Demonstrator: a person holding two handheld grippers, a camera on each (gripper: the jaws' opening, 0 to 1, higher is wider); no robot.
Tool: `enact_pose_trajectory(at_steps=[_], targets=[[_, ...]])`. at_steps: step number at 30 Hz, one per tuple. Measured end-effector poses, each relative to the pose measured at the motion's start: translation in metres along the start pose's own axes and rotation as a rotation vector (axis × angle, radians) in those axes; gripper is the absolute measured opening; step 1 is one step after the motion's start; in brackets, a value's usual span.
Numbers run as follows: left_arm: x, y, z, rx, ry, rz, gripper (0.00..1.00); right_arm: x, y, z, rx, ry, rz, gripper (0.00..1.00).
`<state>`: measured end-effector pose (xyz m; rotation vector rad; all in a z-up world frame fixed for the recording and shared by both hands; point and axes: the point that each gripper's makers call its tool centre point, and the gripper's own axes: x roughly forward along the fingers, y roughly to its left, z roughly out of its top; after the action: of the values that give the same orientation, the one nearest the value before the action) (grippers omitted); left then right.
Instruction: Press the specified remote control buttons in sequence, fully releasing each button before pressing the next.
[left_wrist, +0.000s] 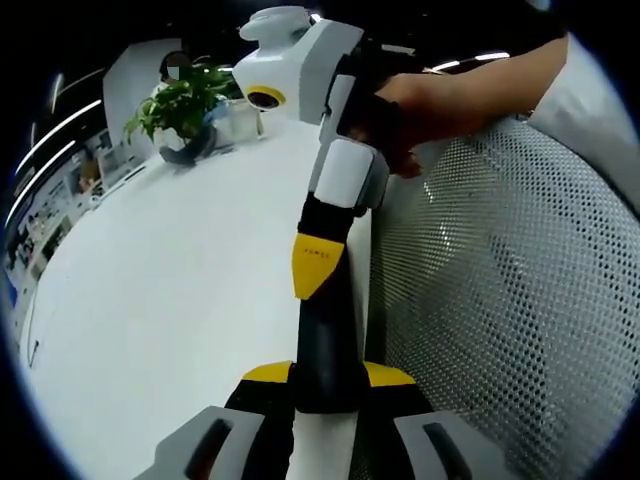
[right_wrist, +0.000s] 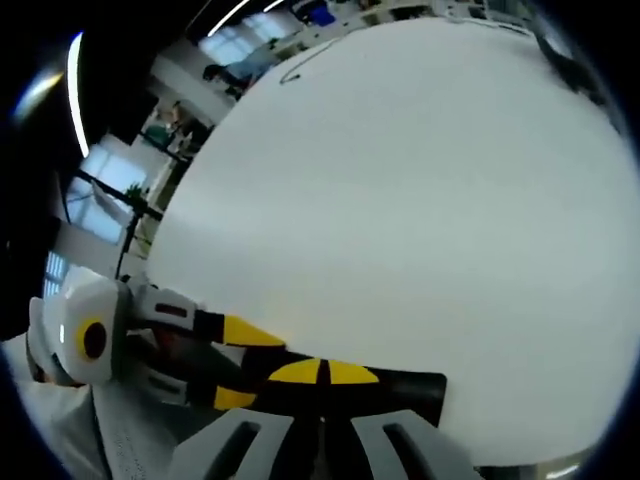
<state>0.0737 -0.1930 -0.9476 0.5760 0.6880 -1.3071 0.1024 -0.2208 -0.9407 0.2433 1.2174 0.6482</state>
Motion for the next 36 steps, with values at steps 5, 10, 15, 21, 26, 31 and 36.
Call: enact_pose_trajectory(at_steps=[5,10,15,21,26,31,36], targets=[[0.000,0.000,0.000,-0.001,0.001,0.001,0.24,0.000,-0.003,0.001,0.018,0.004,0.002,0.00],[0.000,0.000,0.000,-0.002,0.006,0.001,0.24,-0.005,-0.003,-0.002,0.052,0.044,0.006,0.00],[0.000,0.000,0.000,-0.001,0.010,0.002,0.24,-0.014,0.000,-0.001,0.106,0.040,0.024,0.00],[0.000,0.000,0.000,0.003,0.017,0.001,0.24,-0.014,-0.001,-0.007,0.130,0.071,0.021,0.00],[0.000,0.000,0.000,-0.002,0.024,0.002,0.24,-0.012,-0.001,-0.011,0.115,0.102,0.006,0.00],[-0.001,0.005,0.000,0.001,0.026,0.028,0.24,-0.012,-0.001,-0.013,0.117,0.111,0.007,0.00],[0.000,0.003,-0.001,-0.027,0.021,0.016,0.24,-0.010,0.000,-0.009,0.102,0.094,0.014,0.00]])
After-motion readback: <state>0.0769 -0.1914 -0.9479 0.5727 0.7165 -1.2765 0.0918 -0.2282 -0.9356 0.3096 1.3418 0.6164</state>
